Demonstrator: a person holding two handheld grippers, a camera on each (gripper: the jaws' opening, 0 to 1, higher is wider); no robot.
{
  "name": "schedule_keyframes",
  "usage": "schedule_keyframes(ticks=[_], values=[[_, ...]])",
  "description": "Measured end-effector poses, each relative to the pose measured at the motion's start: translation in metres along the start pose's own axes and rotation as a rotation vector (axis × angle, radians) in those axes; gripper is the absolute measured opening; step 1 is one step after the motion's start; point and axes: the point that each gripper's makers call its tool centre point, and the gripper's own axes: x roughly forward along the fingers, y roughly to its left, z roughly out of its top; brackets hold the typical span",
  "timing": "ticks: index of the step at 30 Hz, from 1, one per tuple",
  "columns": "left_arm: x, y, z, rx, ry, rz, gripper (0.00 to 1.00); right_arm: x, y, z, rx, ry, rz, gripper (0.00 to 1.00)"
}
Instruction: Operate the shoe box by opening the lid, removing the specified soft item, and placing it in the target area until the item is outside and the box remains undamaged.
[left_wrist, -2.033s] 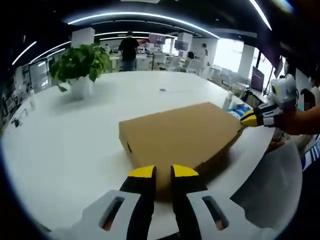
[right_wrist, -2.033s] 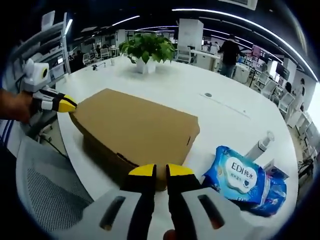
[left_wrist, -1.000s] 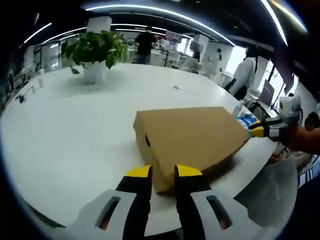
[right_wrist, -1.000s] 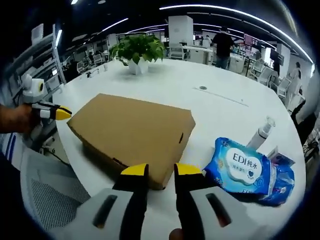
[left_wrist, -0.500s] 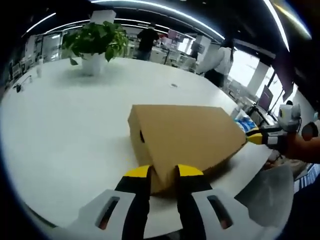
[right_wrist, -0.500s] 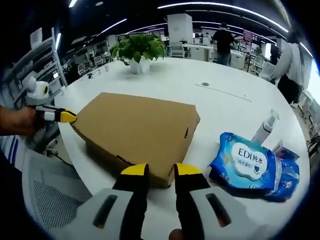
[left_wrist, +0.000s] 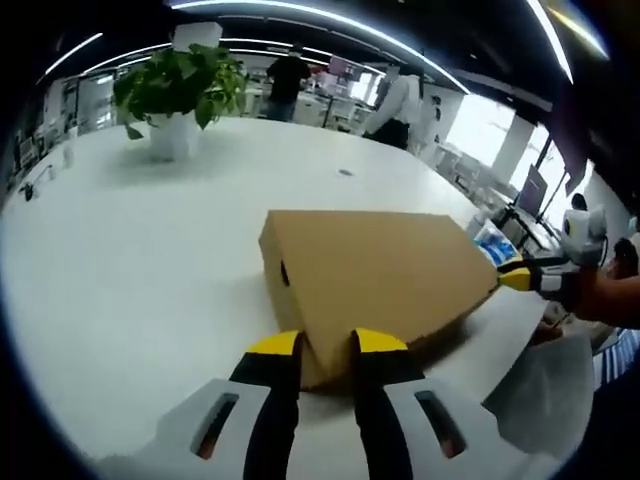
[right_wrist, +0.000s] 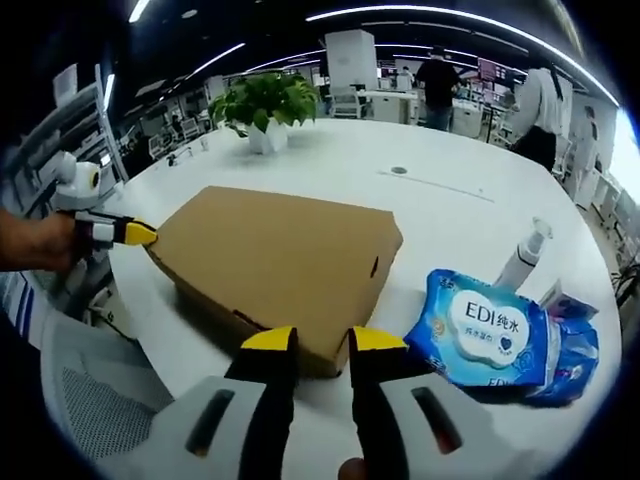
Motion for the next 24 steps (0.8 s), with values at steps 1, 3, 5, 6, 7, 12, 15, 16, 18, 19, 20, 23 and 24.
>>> schedule_keyframes(ticks=[1,3,5,6,7,12,15,16,18,19,20,23,24], values=[[0.002,0.0,0.002,0.0,0.0,-0.001,0.17,0.0,-0.002,0.0,0.0,-0.002,-0.002,0.19],[0.007,-0.002,0.006,0.011,0.002,-0.005,0.17,0.001,-0.005,0.002,0.003,-0.005,-0.005,0.19],[0.012,-0.003,0.009,0.019,0.003,-0.007,0.17,0.002,-0.01,0.003,0.008,-0.008,-0.009,0.19],[0.015,-0.004,0.011,0.026,0.003,-0.01,0.17,0.003,-0.013,0.004,0.009,-0.009,-0.013,0.19],[0.017,-0.004,0.013,0.025,0.003,-0.011,0.17,0.003,-0.015,0.005,0.012,-0.01,-0.015,0.19],[0.026,-0.007,0.02,0.044,0.007,-0.015,0.18,0.006,-0.024,0.009,0.021,-0.016,-0.024,0.19],[0.031,-0.007,0.024,0.045,0.007,-0.018,0.18,0.008,-0.028,0.012,0.023,-0.016,-0.028,0.19],[0.032,-0.007,0.025,0.047,0.007,-0.019,0.18,0.008,-0.029,0.012,0.023,-0.017,-0.029,0.19],[0.034,-0.007,0.027,0.051,0.007,-0.022,0.18,0.009,-0.031,0.013,0.026,-0.019,-0.031,0.19],[0.035,-0.007,0.028,0.049,0.008,-0.023,0.18,0.01,-0.031,0.013,0.025,-0.02,-0.032,0.19],[0.036,-0.009,0.029,0.054,0.008,-0.024,0.18,0.01,-0.032,0.014,0.028,-0.02,-0.034,0.19],[0.037,-0.009,0.031,0.059,0.01,-0.026,0.18,0.011,-0.033,0.015,0.027,-0.021,-0.036,0.19],[0.037,-0.009,0.031,0.061,0.009,-0.027,0.18,0.012,-0.034,0.016,0.029,-0.021,-0.036,0.19]])
